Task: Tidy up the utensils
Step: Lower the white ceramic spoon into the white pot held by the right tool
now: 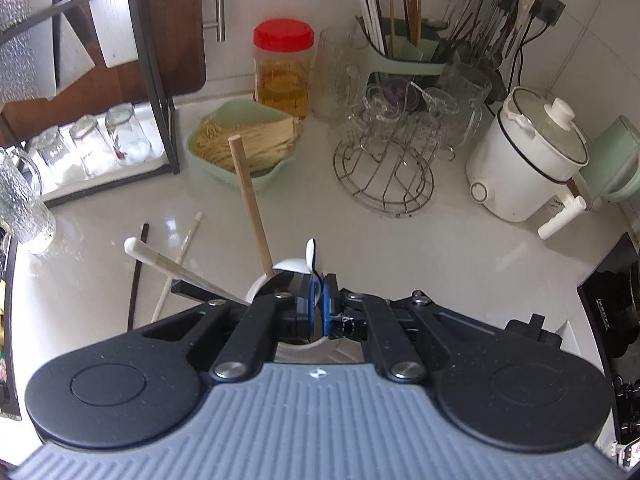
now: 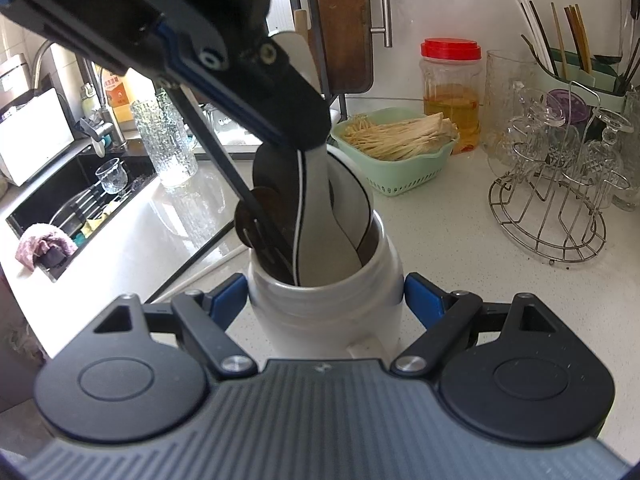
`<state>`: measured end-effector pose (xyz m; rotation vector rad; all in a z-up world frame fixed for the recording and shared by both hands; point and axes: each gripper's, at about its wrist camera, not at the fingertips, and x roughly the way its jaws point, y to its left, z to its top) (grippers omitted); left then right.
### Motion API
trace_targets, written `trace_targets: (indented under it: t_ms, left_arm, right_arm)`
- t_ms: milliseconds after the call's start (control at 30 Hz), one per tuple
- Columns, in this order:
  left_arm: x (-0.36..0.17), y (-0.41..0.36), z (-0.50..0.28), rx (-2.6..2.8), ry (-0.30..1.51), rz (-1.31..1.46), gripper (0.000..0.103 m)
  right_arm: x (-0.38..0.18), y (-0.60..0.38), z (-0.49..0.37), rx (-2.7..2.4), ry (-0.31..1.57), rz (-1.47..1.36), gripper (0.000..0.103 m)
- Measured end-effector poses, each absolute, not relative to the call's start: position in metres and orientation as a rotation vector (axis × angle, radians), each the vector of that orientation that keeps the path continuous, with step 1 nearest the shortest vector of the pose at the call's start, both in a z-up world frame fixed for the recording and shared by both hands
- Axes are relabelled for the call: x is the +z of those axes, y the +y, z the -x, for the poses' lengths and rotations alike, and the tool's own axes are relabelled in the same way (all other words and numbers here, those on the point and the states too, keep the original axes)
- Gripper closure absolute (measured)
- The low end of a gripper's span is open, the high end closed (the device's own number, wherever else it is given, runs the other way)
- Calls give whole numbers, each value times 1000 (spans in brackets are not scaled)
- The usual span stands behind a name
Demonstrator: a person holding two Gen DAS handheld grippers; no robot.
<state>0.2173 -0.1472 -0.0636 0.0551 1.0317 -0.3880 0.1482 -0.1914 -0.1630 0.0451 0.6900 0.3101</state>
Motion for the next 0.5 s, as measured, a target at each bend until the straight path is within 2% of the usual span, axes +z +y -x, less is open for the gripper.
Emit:
trace_targets:
  t_ms: [500]
  left_arm:
    - [-88,-145,-231,-407,1172,-11,98]
  right_arm:
    - [-162,-191,-148,307,689,-44,16]
